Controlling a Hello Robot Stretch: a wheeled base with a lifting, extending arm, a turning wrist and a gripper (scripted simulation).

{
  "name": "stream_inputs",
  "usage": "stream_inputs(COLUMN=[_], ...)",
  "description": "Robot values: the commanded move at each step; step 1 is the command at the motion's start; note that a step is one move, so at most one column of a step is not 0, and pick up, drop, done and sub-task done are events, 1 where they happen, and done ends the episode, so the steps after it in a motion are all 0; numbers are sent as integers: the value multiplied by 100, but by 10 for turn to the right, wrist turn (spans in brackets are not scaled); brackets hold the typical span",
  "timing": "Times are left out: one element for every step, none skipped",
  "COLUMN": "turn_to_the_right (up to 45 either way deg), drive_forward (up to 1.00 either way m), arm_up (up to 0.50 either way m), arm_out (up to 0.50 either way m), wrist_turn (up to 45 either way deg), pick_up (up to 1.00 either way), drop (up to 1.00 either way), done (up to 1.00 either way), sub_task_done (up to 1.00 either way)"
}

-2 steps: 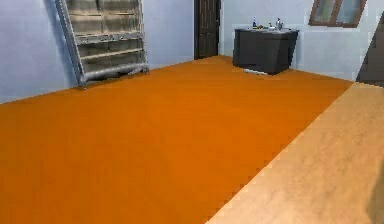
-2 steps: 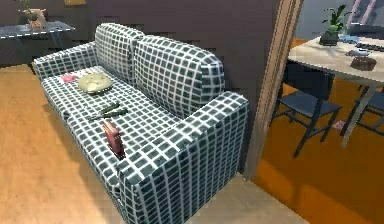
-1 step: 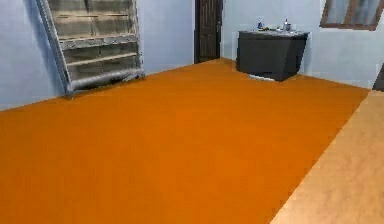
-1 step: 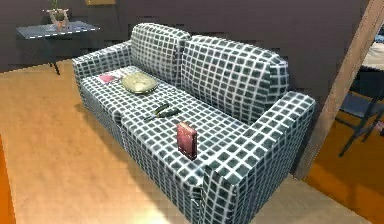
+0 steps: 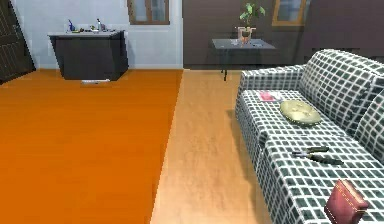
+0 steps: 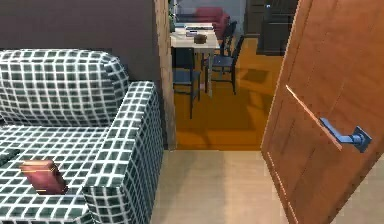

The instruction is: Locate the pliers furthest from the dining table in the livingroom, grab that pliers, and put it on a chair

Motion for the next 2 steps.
stream_inputs(turn_to_the_right=[0, 0], drive_forward=[100, 100], arm_up=[0, 0], arm_out=[0, 0], wrist_turn=[0, 0], pick_up=[0, 0], drop=[0, 0], done=[0, 0], sub_task_done=[0, 0])
